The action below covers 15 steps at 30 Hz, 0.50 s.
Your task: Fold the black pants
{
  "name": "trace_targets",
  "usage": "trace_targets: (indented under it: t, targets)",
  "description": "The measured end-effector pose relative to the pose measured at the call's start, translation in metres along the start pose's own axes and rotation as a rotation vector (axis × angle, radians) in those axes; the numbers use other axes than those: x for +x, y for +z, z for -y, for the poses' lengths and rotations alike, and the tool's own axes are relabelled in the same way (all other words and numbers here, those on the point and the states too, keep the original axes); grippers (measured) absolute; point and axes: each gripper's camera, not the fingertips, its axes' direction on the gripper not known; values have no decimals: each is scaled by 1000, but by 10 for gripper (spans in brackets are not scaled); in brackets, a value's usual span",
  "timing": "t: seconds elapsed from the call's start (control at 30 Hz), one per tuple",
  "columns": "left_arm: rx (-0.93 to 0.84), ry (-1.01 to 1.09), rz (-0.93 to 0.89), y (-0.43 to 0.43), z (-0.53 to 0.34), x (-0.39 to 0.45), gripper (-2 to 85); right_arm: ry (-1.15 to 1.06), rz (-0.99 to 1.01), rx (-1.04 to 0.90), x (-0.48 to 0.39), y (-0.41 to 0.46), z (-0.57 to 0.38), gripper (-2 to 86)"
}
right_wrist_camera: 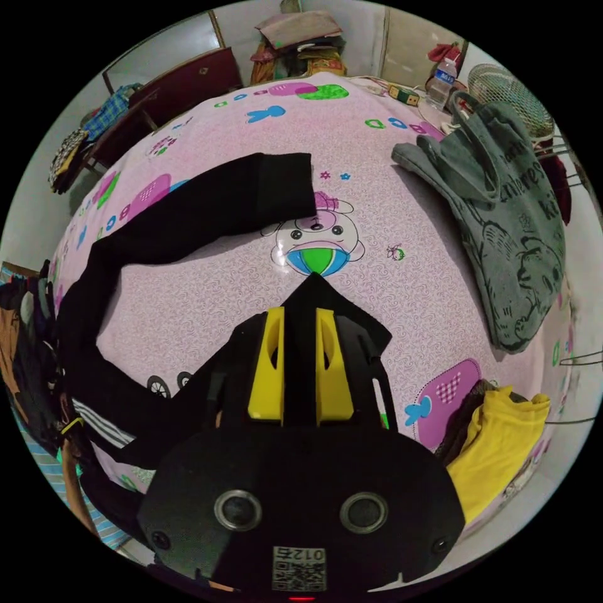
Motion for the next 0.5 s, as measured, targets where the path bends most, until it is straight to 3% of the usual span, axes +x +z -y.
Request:
trace_targets:
  t: [0.1, 0.33, 0.4, 0.5]
  targets:
    - [-6, 9, 27, -2, 1, 4, -1, 24, 86, 9, 13, -12, -4, -6]
    - [-11, 20, 44, -4, 2, 10, 0, 54, 351, 265, 68, -105, -42, -10]
    - [-11, 23, 46, -5, 2, 10, 0, 42, 322, 241, 83, -110, -62, -10]
    - [-16, 26, 43, -6, 2, 13, 0, 70, 236, -10, 110, -82, -93, -10]
